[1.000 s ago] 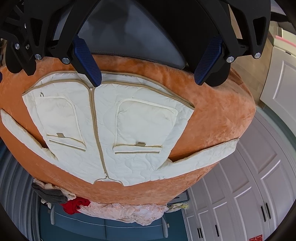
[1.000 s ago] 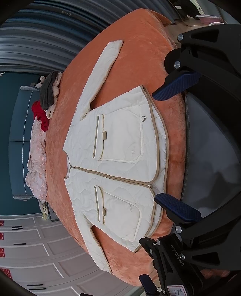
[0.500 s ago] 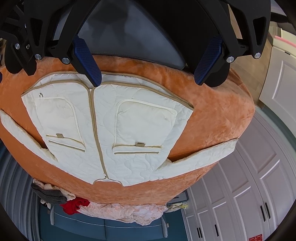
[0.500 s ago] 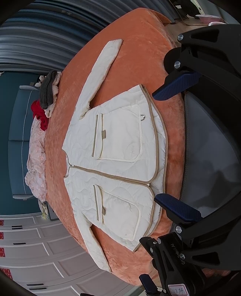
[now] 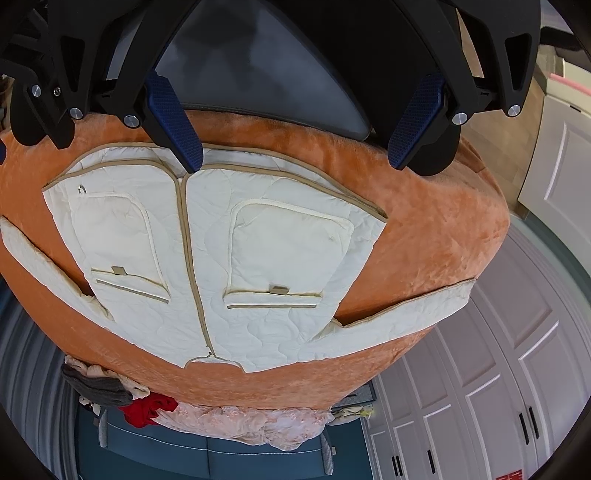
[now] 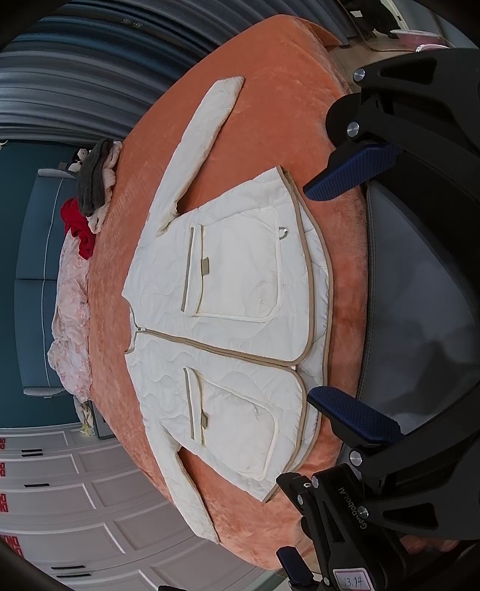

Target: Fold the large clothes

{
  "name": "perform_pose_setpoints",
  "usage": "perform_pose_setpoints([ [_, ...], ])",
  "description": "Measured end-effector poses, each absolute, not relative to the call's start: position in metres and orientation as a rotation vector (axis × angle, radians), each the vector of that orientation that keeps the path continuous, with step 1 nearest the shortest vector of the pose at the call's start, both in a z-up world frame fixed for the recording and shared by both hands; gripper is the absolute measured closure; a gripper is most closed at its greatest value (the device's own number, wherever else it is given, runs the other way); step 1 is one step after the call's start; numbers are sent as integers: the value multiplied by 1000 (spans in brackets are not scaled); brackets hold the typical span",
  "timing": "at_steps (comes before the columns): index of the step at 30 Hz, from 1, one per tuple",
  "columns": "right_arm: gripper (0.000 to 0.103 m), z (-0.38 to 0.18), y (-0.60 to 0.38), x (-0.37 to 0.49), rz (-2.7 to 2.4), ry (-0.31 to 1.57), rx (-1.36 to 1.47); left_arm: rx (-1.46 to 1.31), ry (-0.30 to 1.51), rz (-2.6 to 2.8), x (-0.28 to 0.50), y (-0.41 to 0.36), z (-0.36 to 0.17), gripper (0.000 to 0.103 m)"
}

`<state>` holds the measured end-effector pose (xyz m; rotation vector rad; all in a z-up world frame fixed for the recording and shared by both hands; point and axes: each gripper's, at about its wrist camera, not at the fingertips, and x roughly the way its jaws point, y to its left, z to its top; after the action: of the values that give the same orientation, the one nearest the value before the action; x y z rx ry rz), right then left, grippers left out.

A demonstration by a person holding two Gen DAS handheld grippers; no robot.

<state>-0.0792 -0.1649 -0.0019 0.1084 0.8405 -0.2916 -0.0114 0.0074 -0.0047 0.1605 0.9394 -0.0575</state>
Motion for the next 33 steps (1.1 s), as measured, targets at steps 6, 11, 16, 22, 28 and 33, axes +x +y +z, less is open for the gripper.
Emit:
perform_pose_setpoints([
  [6, 5, -2, -164, -79, -296, 837, 99, 160, 940, -57, -12, 8, -5, 5],
  [11, 5, -3, -164, -80, -291, 835, 102, 160, 938, -58, -12, 8, -5, 5],
  [16, 5, 2, -165, -78, -275, 830, 109, 160, 940, -57, -12, 9, -5, 5],
  [22, 5, 6, -166, -79, -266, 819, 120, 159, 940, -57, -12, 9, -5, 5],
  [28, 5, 6, -164, -78, -282, 813, 100, 158, 943, -57, -12, 10, -5, 5],
  [33, 5, 4, -164, -75, -283, 827, 94, 158, 946, -53, -11, 9, -6, 5],
])
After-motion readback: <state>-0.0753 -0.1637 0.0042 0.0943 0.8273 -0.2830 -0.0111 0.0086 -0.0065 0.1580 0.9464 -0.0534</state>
